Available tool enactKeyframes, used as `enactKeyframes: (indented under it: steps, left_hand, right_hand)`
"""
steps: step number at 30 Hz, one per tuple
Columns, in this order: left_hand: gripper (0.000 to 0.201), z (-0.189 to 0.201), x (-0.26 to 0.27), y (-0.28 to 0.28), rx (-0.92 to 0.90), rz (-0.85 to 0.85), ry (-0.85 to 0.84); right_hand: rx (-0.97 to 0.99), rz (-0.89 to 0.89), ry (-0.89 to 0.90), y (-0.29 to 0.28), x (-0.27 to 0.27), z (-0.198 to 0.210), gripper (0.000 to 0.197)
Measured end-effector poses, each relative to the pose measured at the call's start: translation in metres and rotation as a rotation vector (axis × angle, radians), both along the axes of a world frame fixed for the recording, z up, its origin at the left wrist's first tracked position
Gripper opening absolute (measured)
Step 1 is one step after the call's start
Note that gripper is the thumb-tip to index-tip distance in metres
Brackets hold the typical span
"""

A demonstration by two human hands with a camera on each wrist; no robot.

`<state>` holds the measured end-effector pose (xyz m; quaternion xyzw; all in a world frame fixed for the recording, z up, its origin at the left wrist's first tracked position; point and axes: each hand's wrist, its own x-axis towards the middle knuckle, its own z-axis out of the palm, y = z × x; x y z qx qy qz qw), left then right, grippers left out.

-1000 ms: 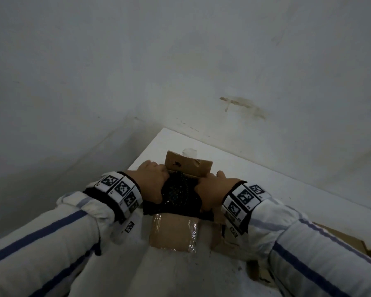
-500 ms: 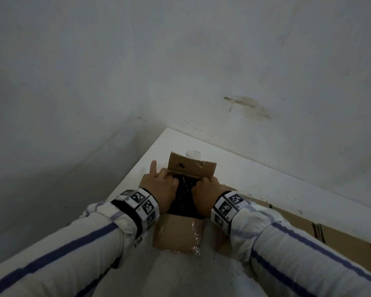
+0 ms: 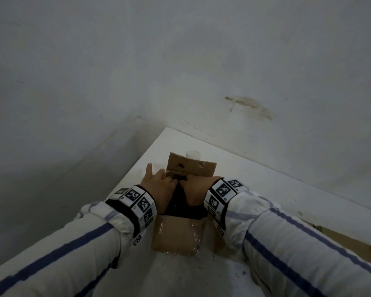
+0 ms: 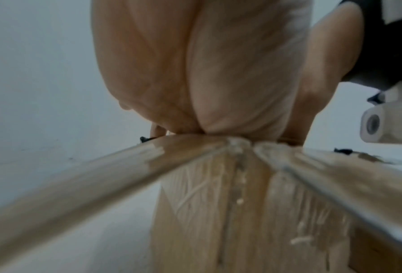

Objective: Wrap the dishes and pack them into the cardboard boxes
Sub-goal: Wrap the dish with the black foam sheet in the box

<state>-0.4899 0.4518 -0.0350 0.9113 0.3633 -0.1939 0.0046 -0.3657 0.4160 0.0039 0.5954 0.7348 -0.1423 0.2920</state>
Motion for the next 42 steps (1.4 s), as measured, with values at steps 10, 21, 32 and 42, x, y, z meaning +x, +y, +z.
enactKeyframes:
  steps: [10,21,32,42]
  left_hand:
    - [0.089,0.023,-0.008,0.003,-0.167,0.056,-0.088]
    - [0.105,0.008,-0.001,-0.008,-0.014,0.037,-0.080]
    - [0.022,0.076,0.062,-0.041,-0.088,0.143,-0.303]
    - [0.026,0.058,0.221,-0.155,-0.325,-0.013,-0.399]
  right_hand:
    - [0.018,-0.094,0.041,-0.018,0.028,0.025,0.046]
    - [0.202,-0.050,-0.096,-0.041,0.015,-0.009,0.048]
    - [0.452,-0.479,0.504,-0.081,0.069,0.016,0.027]
    - [0.625,-0.835,0.481,-0.224,0.210,0.009,0.024]
